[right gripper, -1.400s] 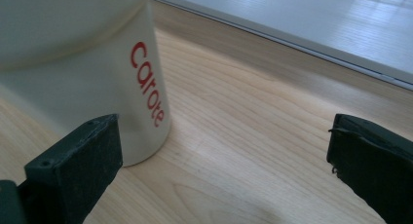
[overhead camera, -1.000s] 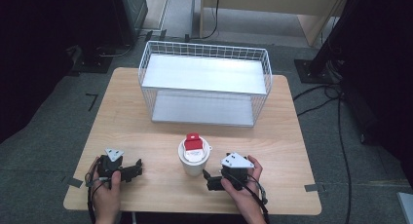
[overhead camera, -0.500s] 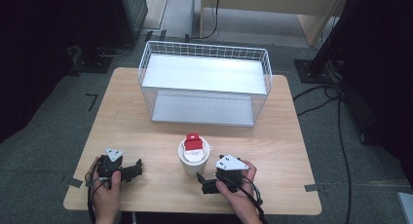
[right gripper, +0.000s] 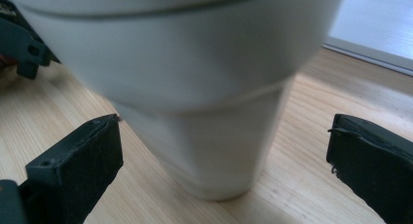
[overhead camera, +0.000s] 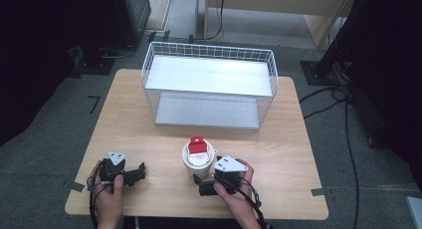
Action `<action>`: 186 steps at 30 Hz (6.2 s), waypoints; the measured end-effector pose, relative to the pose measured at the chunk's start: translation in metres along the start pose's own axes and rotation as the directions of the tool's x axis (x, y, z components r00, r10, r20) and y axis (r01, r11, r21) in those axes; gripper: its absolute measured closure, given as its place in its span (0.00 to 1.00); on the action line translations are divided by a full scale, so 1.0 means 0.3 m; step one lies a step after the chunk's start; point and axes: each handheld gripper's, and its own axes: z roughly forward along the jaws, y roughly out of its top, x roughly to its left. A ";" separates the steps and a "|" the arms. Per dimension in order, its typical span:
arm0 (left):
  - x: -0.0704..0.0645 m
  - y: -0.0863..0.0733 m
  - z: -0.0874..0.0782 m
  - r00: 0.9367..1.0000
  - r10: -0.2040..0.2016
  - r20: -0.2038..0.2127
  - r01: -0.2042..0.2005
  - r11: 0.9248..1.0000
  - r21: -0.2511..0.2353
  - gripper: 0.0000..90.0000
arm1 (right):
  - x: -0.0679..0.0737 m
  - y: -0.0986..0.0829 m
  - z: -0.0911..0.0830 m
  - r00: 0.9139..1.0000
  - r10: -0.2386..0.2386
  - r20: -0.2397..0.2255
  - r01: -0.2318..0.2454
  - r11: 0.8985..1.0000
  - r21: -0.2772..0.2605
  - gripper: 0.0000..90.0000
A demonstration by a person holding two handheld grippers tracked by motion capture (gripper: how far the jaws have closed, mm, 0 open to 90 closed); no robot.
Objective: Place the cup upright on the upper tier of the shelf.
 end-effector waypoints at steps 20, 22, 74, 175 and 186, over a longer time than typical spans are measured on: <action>0.000 0.000 0.000 1.000 0.000 0.000 0.000 1.000 0.000 0.00 | 0.037 0.046 0.062 0.998 0.051 -0.025 -0.054 0.990 -0.131 0.02; 0.000 0.000 0.000 1.000 0.000 0.000 0.000 1.000 0.001 0.00 | 0.039 0.046 0.067 0.998 0.058 -0.023 -0.060 0.989 -0.137 0.02; 0.000 0.000 0.000 1.000 0.000 -0.001 0.000 1.000 0.000 0.00 | 0.021 0.174 -0.017 0.997 0.071 -0.027 -0.076 0.895 -0.440 0.03; 0.000 0.000 0.000 1.000 0.000 -0.001 0.000 1.000 -0.002 0.00 | -0.416 0.869 0.115 0.948 0.155 0.278 0.009 0.859 -0.511 0.00; 0.000 0.000 0.000 1.000 0.001 -0.001 -0.001 1.000 -0.002 0.00 | -0.414 0.843 0.085 0.952 0.163 0.259 -0.002 0.849 -0.528 0.00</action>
